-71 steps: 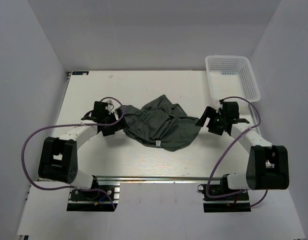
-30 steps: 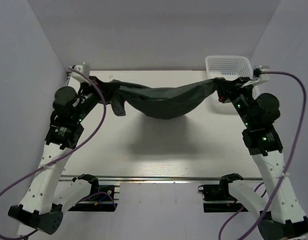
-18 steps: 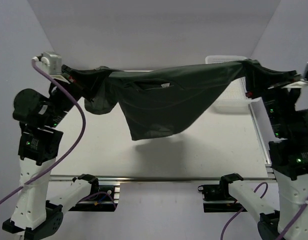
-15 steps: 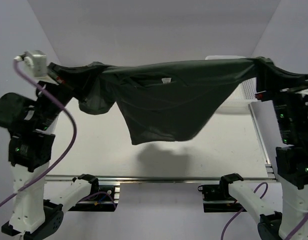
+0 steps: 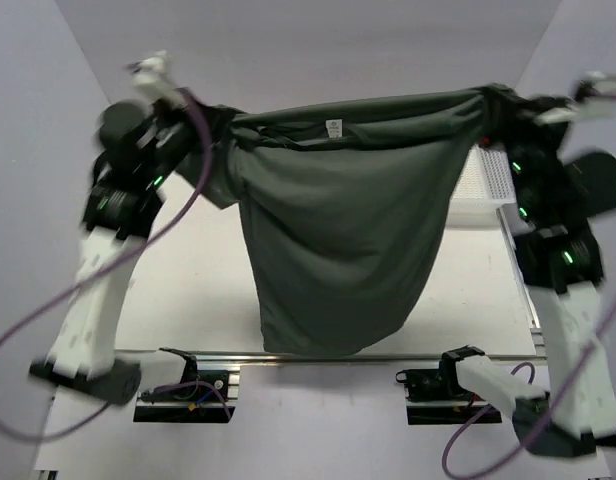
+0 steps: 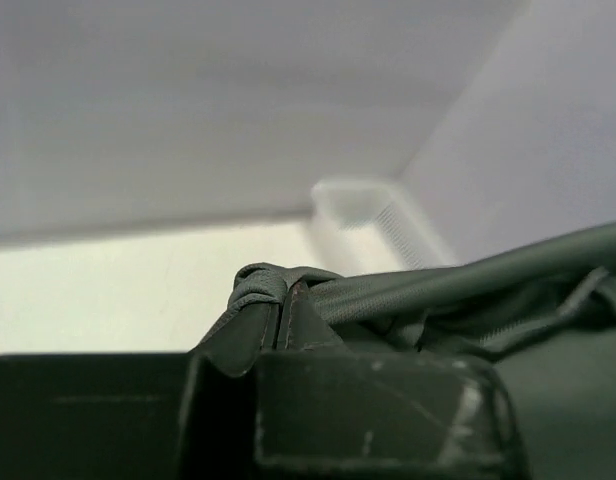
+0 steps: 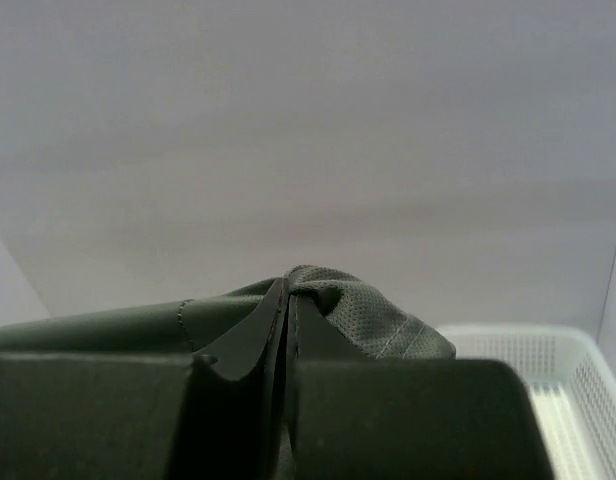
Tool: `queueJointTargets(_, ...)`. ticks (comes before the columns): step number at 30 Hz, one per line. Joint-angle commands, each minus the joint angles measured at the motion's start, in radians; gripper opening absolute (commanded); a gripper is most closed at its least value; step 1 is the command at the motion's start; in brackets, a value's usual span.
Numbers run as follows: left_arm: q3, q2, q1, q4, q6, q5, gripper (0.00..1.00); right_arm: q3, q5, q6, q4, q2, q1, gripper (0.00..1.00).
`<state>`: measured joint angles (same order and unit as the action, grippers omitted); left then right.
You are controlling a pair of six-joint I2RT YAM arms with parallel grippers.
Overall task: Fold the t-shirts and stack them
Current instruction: Flatten out the tshirt
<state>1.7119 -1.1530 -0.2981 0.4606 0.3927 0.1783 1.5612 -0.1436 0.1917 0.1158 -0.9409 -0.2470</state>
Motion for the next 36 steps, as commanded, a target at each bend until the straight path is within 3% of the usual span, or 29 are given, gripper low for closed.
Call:
queueJointTargets(1, 0.116, -0.265, 0.008, 0.149, -0.021, -0.147, 0.04, 0.022, -0.028, -0.025, -0.028, -0.207, 0.006, 0.00)
queueJointTargets(3, 0.269, -0.380, 0.008, 0.226, -0.043, -0.169, 0.02, 0.100, -0.039, -0.037, -0.016, -0.269, 0.005, 0.00)
queueJointTargets(6, 0.664, -0.551, 0.008, 0.361, -0.069, -0.181, 0.02, 0.247, -0.093, -0.046, 0.027, -0.372, 0.008, 0.00)
queueJointTargets(8, 0.710, -0.547, 0.017, 0.360, -0.080, -0.210, 0.02, 0.272, -0.097, -0.052, -0.002, -0.365, 0.006, 0.00)
queueJointTargets(14, 0.340, -0.294, 0.017, 0.185, -0.089, -0.296, 0.10, 0.214, -0.116, -0.072, -0.050, -0.230, 0.006, 0.00)
queueJointTargets(16, 0.270, -0.228, 0.017, 0.185, -0.089, -0.333, 0.10, 0.136, -0.113, -0.075, -0.051, -0.202, 0.006, 0.00)
queueJointTargets(20, -0.022, -0.110, 0.017, 0.176, -0.040, -0.340, 0.24, -0.079, -0.099, -0.014, -0.056, -0.081, 0.006, 0.00)
queueJointTargets(21, -0.085, -0.082, 0.017, 0.150, -0.029, -0.326, 0.35, -0.177, -0.071, 0.023, -0.050, -0.040, 0.005, 0.00)
queueJointTargets(23, -0.281, -0.025, 0.017, 0.141, 0.030, -0.315, 0.47, -0.394, -0.060, 0.099, -0.044, 0.025, 0.006, 0.00)
queueJointTargets(24, -0.349, 0.031, 0.017, 0.127, 0.055, -0.315, 0.69, -0.514, -0.041, 0.156, -0.050, 0.096, 0.006, 0.00)
queueJointTargets(25, -0.410, 0.057, 0.017, 0.118, 0.078, -0.315, 0.84, -0.565, -0.027, 0.201, -0.053, 0.117, 0.005, 0.00)
queueJointTargets(26, -0.519, 0.081, 0.017, 0.118, 0.093, -0.304, 0.99, -0.669, 0.004, 0.216, -0.047, 0.137, 0.006, 0.04)
queueJointTargets(28, -0.596, 0.130, 0.017, 0.163, 0.147, -0.304, 0.99, -0.831, 0.033, 0.265, -0.004, 0.203, 0.005, 0.17)
queueJointTargets(29, -0.647, 0.144, 0.017, 0.177, 0.147, -0.327, 0.99, -0.864, 0.029, 0.270, 0.039, 0.214, 0.006, 0.39)
queueJointTargets(32, -0.696, 0.176, 0.017, 0.214, 0.172, -0.381, 0.99, -0.941, 0.003, 0.285, 0.120, 0.252, 0.005, 0.68)
queueJointTargets(36, -0.718, 0.159, 0.017, 0.176, 0.172, -0.344, 0.99, -0.942, -0.036, 0.278, 0.217, 0.252, 0.005, 0.90)
